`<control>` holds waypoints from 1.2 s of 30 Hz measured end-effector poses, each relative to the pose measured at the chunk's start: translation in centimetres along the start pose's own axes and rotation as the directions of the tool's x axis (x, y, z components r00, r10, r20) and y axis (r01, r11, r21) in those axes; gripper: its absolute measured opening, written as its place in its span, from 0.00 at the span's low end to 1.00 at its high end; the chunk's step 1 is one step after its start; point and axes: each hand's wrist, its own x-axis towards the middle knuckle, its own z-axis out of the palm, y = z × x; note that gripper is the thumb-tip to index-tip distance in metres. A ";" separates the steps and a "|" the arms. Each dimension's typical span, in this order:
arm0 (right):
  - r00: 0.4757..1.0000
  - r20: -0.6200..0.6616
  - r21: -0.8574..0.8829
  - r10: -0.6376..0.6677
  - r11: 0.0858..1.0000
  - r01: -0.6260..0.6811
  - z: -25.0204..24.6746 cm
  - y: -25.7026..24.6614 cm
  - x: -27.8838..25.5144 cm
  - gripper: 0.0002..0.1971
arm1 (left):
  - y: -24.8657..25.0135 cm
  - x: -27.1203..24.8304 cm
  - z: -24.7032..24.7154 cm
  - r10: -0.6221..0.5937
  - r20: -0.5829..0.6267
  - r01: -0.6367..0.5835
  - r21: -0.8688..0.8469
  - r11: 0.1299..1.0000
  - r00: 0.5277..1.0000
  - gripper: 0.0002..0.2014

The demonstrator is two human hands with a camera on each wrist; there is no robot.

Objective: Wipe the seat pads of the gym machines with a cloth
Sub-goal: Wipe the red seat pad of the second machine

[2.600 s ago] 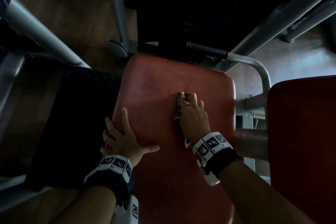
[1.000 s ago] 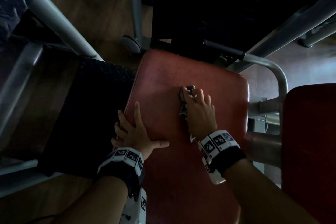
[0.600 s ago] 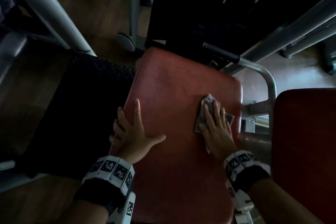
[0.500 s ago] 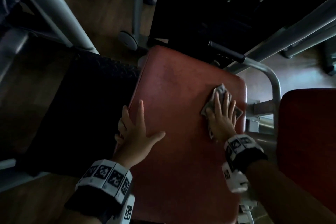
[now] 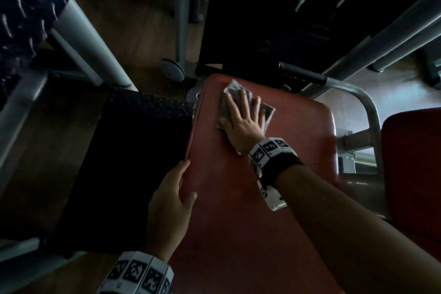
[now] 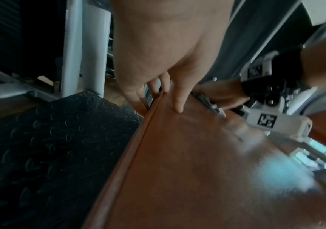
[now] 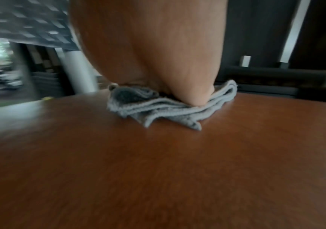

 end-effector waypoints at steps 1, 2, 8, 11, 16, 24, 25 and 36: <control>0.998 0.016 -0.025 -0.067 0.997 0.067 0.2 -0.4 -0.3 0.32 | 0.1 0.0 0.0 0.003 -0.002 -0.003 0.012 1.000 1.000 0.33; 0.988 0.034 -0.065 -0.149 0.986 0.151 0.5 -0.7 -0.6 0.31 | 0.1 -0.1 0.0 0.007 -0.004 -0.007 0.024 1.000 1.000 0.33; 0.937 0.037 0.101 -0.348 0.934 0.343 -1.9 0.3 -3.1 0.30 | 0.6 0.5 -0.7 0.017 0.027 -0.020 0.104 0.994 0.999 0.29; 0.979 -0.197 0.143 -0.041 0.987 0.070 -2.9 4.4 -5.3 0.30 | 2.0 2.2 -1.1 0.074 -0.051 -0.064 0.178 0.982 0.996 0.23; 0.669 0.027 0.388 0.743 0.609 -0.692 -2.7 13.0 -10.4 0.36 | 7.0 7.0 1.2 0.271 -0.072 -0.226 0.375 0.899 0.960 0.25; 0.554 0.086 0.408 0.828 0.478 -0.778 -0.1 14.0 -10.7 0.42 | 10.5 11.5 7.5 0.106 0.035 -0.108 0.548 0.830 0.994 0.38; 0.565 0.108 0.414 0.818 0.480 -0.774 -0.2 14.3 -10.7 0.44 | 10.4 11.7 7.9 0.091 0.038 -0.096 0.577 0.811 0.995 0.39; 0.629 0.248 0.494 0.737 0.462 -0.737 -2.4 14.0 -10.5 0.46 | 9.9 19.6 4.7 -0.006 0.049 -0.016 0.443 0.896 0.999 0.33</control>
